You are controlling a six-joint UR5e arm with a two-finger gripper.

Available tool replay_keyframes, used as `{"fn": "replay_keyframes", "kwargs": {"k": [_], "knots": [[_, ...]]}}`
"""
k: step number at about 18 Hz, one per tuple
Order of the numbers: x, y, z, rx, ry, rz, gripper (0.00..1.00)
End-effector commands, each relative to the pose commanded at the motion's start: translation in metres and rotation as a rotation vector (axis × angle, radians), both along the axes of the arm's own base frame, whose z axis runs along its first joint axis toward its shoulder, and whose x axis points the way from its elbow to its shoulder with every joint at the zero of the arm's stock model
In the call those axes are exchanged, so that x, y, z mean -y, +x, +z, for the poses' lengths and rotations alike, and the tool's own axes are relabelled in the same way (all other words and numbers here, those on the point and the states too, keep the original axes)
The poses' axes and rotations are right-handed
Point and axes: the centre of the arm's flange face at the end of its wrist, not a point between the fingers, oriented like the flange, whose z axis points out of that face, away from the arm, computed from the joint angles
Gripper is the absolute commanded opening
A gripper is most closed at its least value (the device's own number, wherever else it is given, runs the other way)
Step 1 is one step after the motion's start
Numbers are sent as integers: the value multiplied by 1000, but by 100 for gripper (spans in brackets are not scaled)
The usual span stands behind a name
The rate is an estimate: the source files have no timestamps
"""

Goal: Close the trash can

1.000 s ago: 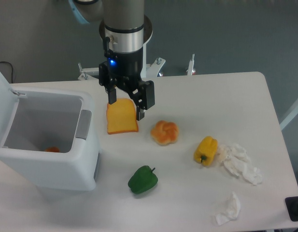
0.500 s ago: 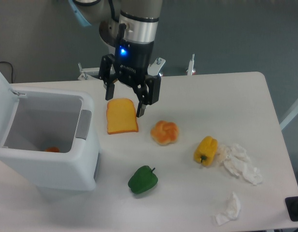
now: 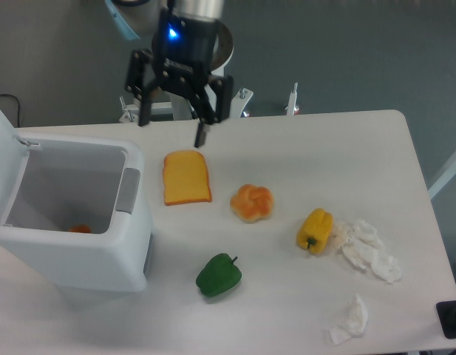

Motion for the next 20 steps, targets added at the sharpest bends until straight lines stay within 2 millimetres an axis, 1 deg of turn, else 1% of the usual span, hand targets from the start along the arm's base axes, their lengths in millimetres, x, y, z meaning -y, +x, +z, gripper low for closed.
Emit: {"fn": "replay_keyframes", "kwargs": {"k": [3,5,7,10,14,18,20], "knots": [[2,15,13,57,43,21,100],[-4,36,25,93,83,-20,100],[-13,65,33,160,136,-103,100],[-15,78,39,205,173,-152,100],[-23,124,51,342,233,-268,100],[-25,145,61,445,296,-369,100],[-27,161,62,490,309,-421,100]]}}
